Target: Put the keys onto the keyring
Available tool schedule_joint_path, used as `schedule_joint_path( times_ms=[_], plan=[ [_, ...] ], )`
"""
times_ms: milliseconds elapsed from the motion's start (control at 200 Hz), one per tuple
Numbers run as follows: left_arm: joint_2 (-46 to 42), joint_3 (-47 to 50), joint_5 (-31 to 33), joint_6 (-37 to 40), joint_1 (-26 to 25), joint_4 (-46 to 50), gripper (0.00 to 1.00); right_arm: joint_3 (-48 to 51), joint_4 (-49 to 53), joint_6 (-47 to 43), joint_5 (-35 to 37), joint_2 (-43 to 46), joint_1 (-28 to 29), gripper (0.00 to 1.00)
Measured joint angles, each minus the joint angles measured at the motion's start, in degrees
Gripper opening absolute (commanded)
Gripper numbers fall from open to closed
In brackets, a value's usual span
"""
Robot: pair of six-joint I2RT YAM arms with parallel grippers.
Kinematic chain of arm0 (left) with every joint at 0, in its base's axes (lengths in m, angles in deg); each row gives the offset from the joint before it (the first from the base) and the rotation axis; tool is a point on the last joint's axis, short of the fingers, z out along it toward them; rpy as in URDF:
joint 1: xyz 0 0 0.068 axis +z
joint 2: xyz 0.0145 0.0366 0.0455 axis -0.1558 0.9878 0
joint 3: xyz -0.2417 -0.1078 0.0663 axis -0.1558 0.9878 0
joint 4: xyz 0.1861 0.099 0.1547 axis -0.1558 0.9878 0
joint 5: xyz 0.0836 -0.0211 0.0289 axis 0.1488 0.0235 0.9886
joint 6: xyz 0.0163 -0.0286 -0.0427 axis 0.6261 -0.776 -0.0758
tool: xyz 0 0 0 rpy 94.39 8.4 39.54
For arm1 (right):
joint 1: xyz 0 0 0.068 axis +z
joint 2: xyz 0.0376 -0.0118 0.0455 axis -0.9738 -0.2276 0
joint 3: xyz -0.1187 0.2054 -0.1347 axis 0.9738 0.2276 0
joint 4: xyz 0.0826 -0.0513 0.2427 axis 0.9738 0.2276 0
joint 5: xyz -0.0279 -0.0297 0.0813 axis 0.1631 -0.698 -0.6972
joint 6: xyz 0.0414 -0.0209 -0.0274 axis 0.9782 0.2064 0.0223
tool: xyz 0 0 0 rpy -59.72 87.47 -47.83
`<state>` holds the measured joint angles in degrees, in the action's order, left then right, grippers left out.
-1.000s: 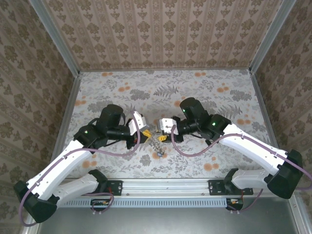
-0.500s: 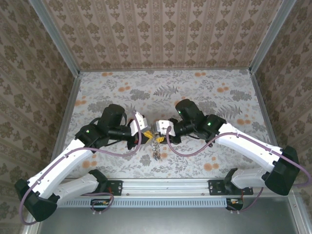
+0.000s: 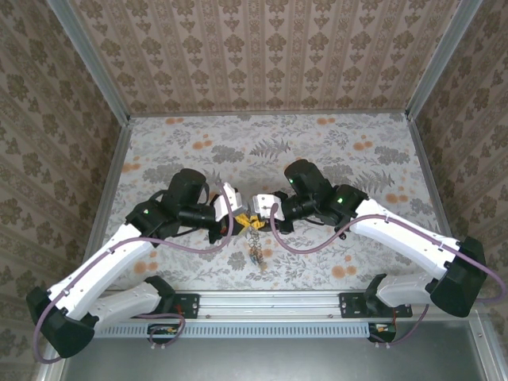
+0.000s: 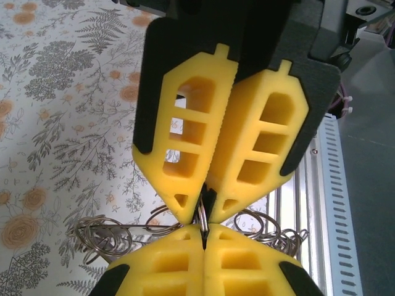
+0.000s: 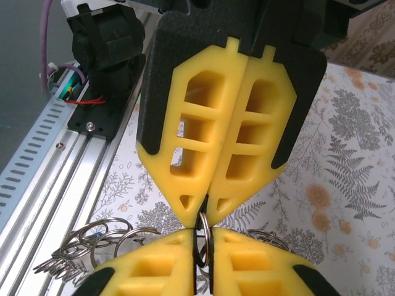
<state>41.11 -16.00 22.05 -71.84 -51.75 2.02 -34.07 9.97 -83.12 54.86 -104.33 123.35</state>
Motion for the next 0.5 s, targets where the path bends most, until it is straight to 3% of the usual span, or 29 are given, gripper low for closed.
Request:
schedule_joint_path(
  times_ms=[40,140,285,500],
  plan=[
    [0.0,0.0,0.02,0.24,0.0,0.04,0.0,-0.02,0.07,0.0,-0.02,0.0,0.0,0.0],
    [0.0,0.0,0.09,0.57,0.0,0.24,0.0,-0.09,0.24,0.5,0.0,0.0,0.0,0.0],
    [-1.97,1.05,0.7,0.09,0.0,-1.25,0.32,1.22,-3.06,3.39,-0.63,0.48,-0.09,0.0],
    [-11.58,9.64,1.79,-2.75,0.0,-9.57,0.4,9.66,-18.12,14.86,-4.24,2.58,-0.98,0.0]
  ],
)
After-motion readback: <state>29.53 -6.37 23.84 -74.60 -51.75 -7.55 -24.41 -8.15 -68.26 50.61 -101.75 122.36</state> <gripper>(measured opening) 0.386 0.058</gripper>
